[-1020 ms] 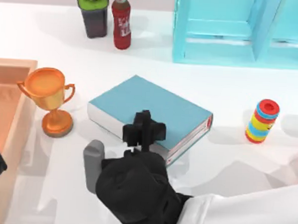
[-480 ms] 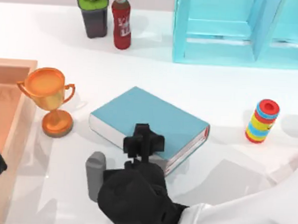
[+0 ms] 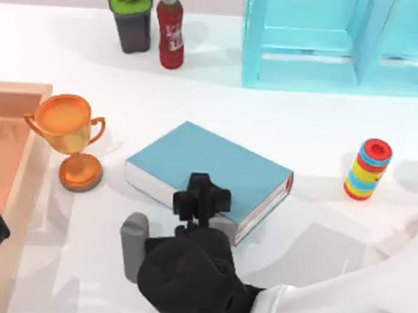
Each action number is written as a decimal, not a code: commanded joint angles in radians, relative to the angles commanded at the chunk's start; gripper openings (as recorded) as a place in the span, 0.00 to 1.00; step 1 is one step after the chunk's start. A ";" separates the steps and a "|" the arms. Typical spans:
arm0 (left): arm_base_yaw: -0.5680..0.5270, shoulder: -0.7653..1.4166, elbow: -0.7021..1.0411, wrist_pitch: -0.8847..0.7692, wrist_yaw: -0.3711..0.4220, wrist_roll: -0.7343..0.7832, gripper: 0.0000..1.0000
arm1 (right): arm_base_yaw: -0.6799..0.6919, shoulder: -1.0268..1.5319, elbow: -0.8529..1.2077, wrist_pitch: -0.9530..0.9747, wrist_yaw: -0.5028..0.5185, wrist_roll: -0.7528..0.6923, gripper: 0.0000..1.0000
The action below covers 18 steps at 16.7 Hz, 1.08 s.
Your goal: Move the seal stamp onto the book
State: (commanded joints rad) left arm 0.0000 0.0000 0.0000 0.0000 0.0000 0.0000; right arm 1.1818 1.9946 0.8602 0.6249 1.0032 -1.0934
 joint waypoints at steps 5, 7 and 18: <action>0.000 0.000 0.000 0.000 0.000 0.000 1.00 | 0.000 0.000 0.000 0.000 0.000 0.000 0.83; 0.000 0.000 0.000 0.000 0.000 0.000 1.00 | 0.000 0.000 0.000 0.000 0.000 0.000 0.98; 0.000 0.000 0.000 0.000 0.000 0.000 1.00 | 0.014 0.002 0.000 -0.013 0.005 0.014 1.00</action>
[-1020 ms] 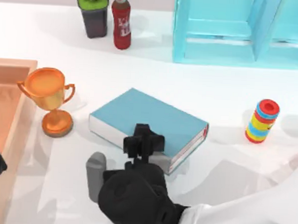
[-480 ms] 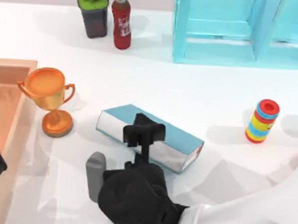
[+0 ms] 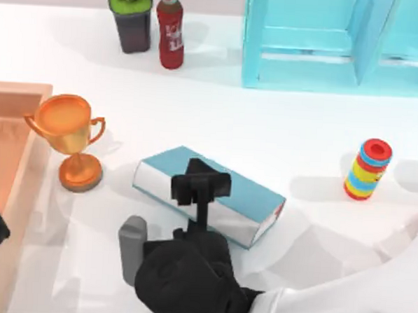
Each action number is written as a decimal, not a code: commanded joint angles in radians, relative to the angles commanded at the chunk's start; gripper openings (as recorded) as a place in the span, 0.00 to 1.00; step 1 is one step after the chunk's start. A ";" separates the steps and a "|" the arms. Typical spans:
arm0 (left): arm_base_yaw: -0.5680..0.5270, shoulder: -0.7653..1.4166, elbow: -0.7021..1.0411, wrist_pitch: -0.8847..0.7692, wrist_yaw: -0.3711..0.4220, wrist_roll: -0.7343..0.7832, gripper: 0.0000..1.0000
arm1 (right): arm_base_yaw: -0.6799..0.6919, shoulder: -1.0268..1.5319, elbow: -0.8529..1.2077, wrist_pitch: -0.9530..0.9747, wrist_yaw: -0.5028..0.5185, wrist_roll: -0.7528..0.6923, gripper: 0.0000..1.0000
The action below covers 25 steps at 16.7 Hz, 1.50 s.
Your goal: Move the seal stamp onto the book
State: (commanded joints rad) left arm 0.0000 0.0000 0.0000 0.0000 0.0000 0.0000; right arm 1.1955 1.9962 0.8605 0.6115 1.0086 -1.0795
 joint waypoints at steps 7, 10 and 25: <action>0.000 0.000 0.000 0.000 0.000 0.000 1.00 | 0.248 0.014 0.024 -0.321 0.121 0.293 1.00; 0.000 0.000 0.000 0.000 0.000 0.000 1.00 | 0.351 0.002 0.043 -0.535 0.186 0.474 1.00; 0.000 0.000 0.000 0.000 0.000 0.000 1.00 | 0.427 -0.071 0.118 -0.963 0.289 0.823 1.00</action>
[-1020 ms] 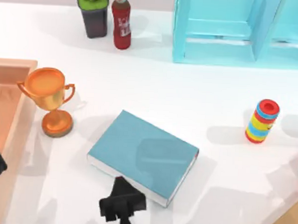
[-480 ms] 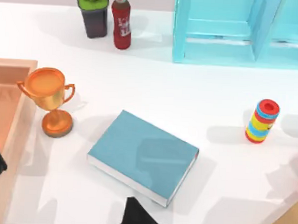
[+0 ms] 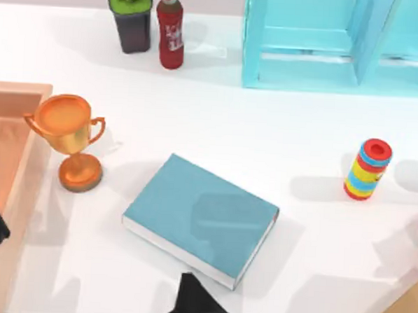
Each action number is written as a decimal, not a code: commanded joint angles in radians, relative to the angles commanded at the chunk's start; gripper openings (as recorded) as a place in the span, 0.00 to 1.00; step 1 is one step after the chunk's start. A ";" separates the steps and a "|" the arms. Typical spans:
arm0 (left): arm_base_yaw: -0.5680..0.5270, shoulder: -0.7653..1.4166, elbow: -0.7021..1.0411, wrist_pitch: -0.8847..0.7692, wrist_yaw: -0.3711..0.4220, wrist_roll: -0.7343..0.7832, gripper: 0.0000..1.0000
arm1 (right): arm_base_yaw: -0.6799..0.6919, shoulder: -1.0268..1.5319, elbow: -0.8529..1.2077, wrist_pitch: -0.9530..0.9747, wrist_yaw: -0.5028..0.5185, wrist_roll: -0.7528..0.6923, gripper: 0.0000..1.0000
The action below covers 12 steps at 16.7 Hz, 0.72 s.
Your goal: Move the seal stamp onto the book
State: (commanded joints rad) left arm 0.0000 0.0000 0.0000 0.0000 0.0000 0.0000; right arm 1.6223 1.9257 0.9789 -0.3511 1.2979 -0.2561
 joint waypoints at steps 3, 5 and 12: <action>0.000 0.000 0.000 0.000 0.000 0.000 1.00 | -0.059 -0.056 -0.032 0.012 -0.040 0.012 1.00; 0.000 0.000 0.000 0.000 0.000 0.000 1.00 | -0.141 -0.139 -0.079 0.030 -0.097 0.026 1.00; 0.000 0.000 0.000 0.000 0.000 0.000 1.00 | -0.619 -0.730 -0.362 0.133 -0.463 0.093 1.00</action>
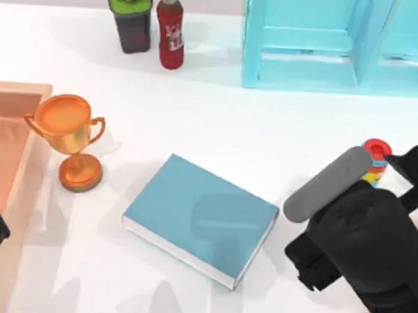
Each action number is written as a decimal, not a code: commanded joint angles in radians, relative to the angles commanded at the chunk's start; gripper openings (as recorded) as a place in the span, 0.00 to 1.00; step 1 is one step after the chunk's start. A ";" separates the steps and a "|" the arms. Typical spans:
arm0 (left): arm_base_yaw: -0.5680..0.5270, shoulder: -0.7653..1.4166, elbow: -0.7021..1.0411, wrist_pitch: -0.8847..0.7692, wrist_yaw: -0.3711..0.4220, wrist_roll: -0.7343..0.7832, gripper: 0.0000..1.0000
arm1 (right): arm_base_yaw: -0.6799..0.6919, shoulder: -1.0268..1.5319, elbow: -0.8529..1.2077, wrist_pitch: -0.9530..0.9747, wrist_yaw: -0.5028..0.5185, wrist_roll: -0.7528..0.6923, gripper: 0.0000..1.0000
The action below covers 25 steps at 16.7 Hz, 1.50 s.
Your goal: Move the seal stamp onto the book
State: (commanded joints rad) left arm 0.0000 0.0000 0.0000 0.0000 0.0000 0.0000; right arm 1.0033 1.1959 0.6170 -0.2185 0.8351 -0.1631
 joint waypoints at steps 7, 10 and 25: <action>0.000 0.000 0.000 0.000 0.000 0.000 1.00 | -0.615 -0.785 -0.359 0.130 -0.488 0.082 1.00; 0.000 0.000 0.000 0.000 0.000 0.000 1.00 | -0.829 -1.016 -0.494 0.175 -0.670 0.120 1.00; 0.018 0.107 0.105 -0.102 -0.001 0.030 1.00 | -1.003 -1.196 -0.617 0.218 -0.835 0.163 1.00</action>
State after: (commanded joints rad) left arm 0.0175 0.1072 0.1051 -0.1015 -0.0007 0.0304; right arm 0.0000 0.0000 0.0000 0.0000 0.0000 0.0000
